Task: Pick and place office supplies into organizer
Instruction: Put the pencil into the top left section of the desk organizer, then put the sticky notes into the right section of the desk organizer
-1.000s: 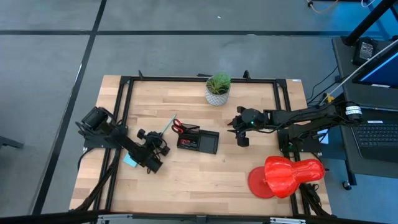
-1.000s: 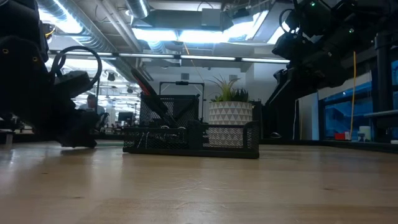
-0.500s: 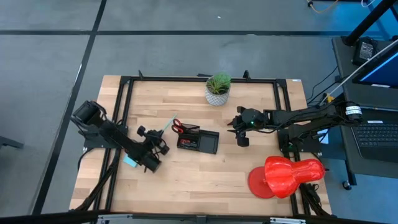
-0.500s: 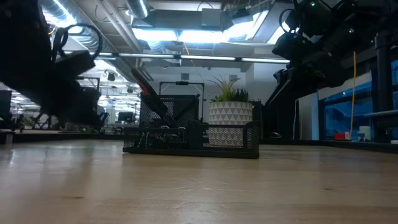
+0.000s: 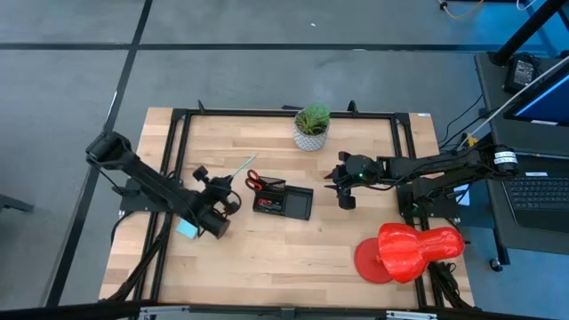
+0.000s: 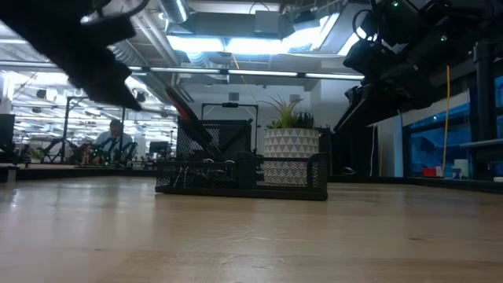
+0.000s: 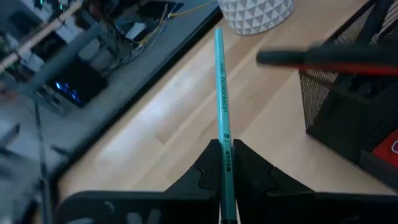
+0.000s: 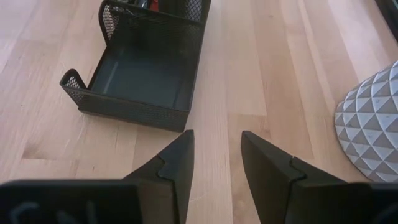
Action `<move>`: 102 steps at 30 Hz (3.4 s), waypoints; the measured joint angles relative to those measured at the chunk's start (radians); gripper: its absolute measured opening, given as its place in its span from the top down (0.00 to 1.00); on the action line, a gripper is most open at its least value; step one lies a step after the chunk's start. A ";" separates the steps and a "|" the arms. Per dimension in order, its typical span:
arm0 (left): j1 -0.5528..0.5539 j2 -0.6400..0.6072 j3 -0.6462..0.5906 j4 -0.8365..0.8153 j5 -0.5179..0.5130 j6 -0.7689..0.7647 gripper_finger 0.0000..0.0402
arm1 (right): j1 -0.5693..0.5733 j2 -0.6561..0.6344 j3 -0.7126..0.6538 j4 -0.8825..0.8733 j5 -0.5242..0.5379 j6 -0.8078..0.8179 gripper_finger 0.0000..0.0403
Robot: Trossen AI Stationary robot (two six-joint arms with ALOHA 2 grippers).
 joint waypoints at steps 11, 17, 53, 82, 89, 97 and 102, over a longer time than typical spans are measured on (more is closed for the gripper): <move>0.073 -0.065 0.156 -0.149 0.003 0.329 0.97 | 0.000 0.000 0.000 0.000 0.000 0.002 0.66; 0.096 -0.065 0.243 -0.150 0.028 0.561 0.97 | 0.000 0.000 0.000 0.000 0.000 0.000 0.66; 0.338 -0.060 0.583 -0.281 0.702 1.402 0.97 | 0.000 0.000 0.001 0.107 0.001 0.002 0.66; 0.386 0.168 0.584 -0.186 0.676 1.743 0.97 | 0.000 0.000 0.001 0.142 0.001 0.001 0.66; 0.386 0.170 0.583 -0.141 0.736 1.739 0.93 | 0.000 0.000 0.001 0.141 0.001 0.000 0.66; 0.391 0.170 0.583 -0.103 0.698 1.683 0.87 | 0.000 0.000 0.001 0.140 0.001 0.001 0.66; 0.390 0.170 0.583 -0.104 0.697 1.645 0.81 | 0.000 0.000 0.001 0.136 0.001 0.001 0.66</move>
